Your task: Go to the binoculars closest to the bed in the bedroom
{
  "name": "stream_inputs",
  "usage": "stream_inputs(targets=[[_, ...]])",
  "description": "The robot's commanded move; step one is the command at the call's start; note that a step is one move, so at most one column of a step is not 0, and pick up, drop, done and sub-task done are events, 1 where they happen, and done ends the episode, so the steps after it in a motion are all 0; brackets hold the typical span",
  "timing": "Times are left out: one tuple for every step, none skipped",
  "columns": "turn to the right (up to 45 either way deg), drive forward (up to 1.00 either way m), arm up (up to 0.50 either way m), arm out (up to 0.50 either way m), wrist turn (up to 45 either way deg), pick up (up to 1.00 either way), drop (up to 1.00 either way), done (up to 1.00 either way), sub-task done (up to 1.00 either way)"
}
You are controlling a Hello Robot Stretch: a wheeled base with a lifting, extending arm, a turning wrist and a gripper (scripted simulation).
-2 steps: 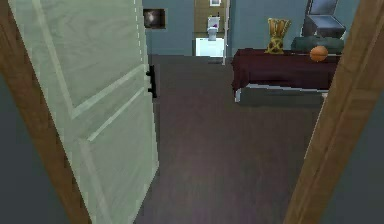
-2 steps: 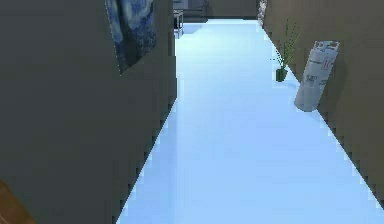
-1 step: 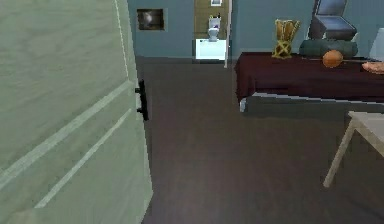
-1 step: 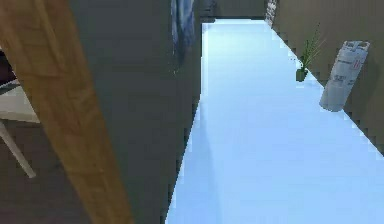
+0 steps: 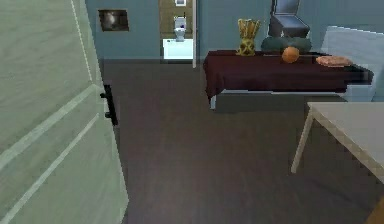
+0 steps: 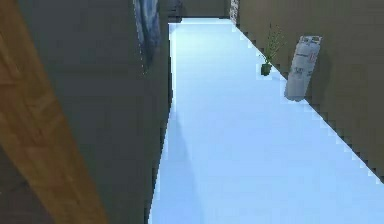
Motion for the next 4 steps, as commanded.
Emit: stream_inputs(targets=[[0.0, 0.05, 0.00, 0.00, 0.0, 0.00, 0.00, 0.00, 0.00], [0.0, 0.40, 0.00, 0.00, 0.0, 0.00, 0.00, 0.00, 0.00], [6.0, 0.00, 0.00, 0.00, 0.0, 0.00, 0.00, 0.00, 0.00], [0.0, 1.00, 0.00, 0.00, 0.0, 0.00, 0.00, 0.00, 0.00]])
